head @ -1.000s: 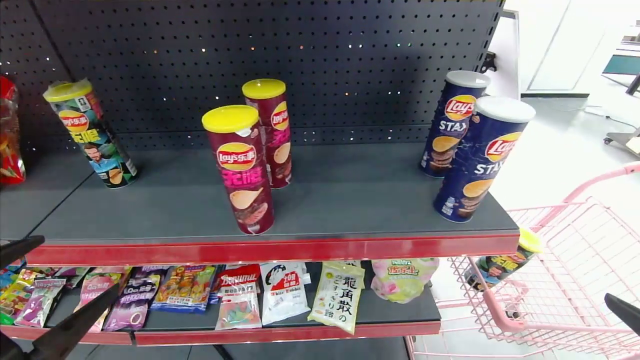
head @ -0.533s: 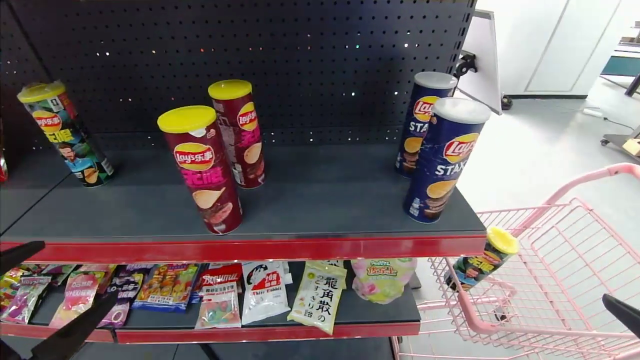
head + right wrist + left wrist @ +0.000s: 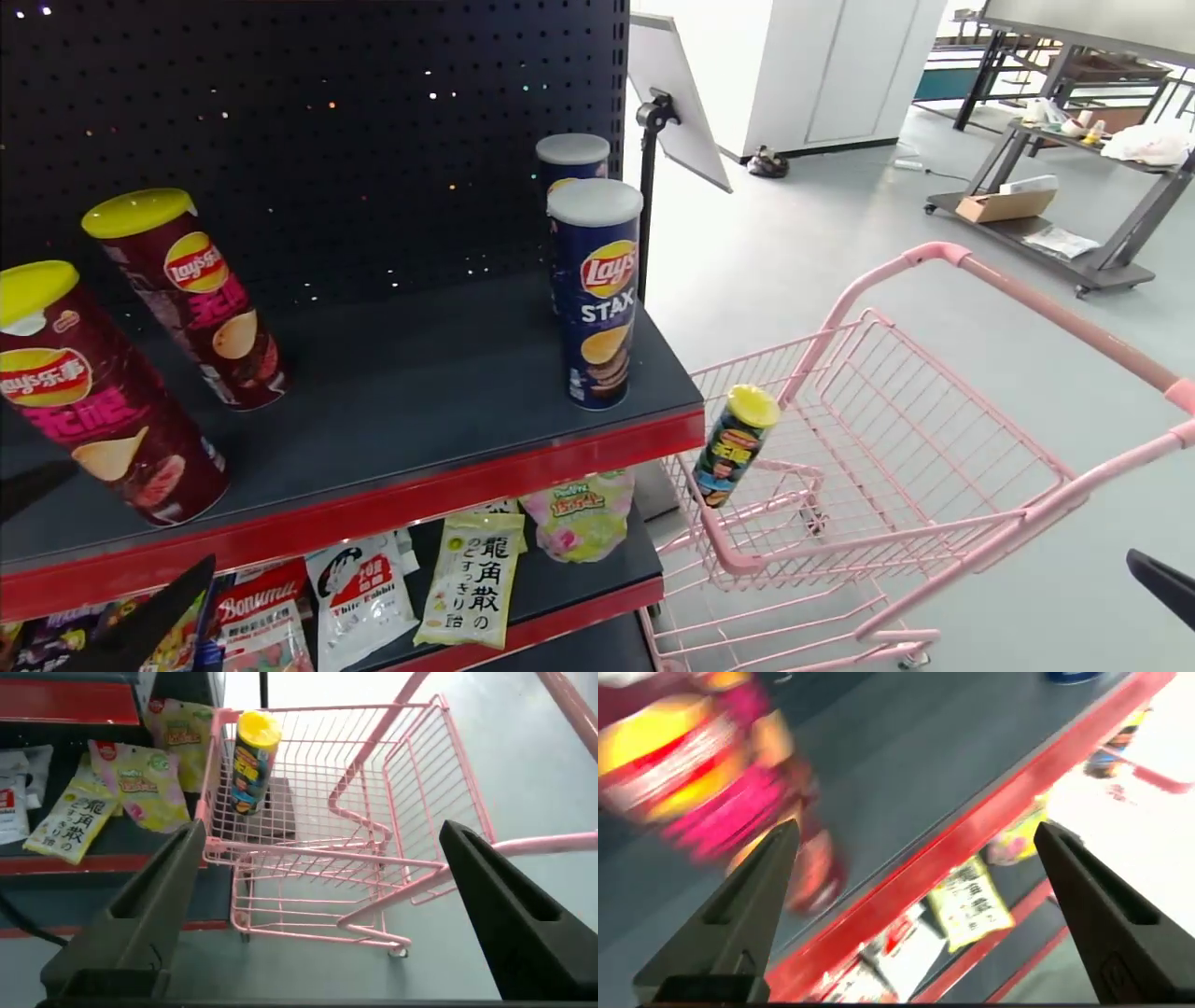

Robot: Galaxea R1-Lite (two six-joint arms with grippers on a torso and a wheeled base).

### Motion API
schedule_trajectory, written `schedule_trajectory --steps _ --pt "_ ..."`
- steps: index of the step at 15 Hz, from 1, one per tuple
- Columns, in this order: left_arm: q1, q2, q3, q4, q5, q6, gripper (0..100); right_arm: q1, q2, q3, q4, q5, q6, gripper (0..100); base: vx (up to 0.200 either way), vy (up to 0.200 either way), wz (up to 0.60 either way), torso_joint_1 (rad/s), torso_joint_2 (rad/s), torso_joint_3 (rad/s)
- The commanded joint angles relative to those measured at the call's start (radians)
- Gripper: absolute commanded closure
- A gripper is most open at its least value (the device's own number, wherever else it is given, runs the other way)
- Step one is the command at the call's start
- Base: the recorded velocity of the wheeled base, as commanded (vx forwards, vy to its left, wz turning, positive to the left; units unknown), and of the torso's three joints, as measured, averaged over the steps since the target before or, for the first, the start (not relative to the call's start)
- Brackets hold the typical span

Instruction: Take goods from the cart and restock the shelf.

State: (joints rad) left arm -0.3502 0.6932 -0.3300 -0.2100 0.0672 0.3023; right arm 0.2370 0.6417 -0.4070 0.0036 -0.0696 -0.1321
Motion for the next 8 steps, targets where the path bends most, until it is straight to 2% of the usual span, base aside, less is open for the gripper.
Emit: schedule_trajectory --steps 1,4,8 --pt "0.000 -0.001 0.000 -0.002 0.000 0.000 0 -0.001 0.003 0.007 -0.001 -0.001 0.000 0 0.000 0.000 0.00 0.000 0.00 0.000" --pt "-0.001 -0.009 0.000 -0.002 -0.003 0.000 0 -0.002 0.001 0.013 -0.002 -0.006 -0.001 0 0.000 0.000 0.00 0.000 0.00 0.000" --pt "-0.001 -0.021 0.003 -0.002 -0.021 0.000 0 -0.002 0.001 0.014 -0.002 -0.007 -0.001 0 0.000 0.000 0.00 -0.119 0.30 0.187"
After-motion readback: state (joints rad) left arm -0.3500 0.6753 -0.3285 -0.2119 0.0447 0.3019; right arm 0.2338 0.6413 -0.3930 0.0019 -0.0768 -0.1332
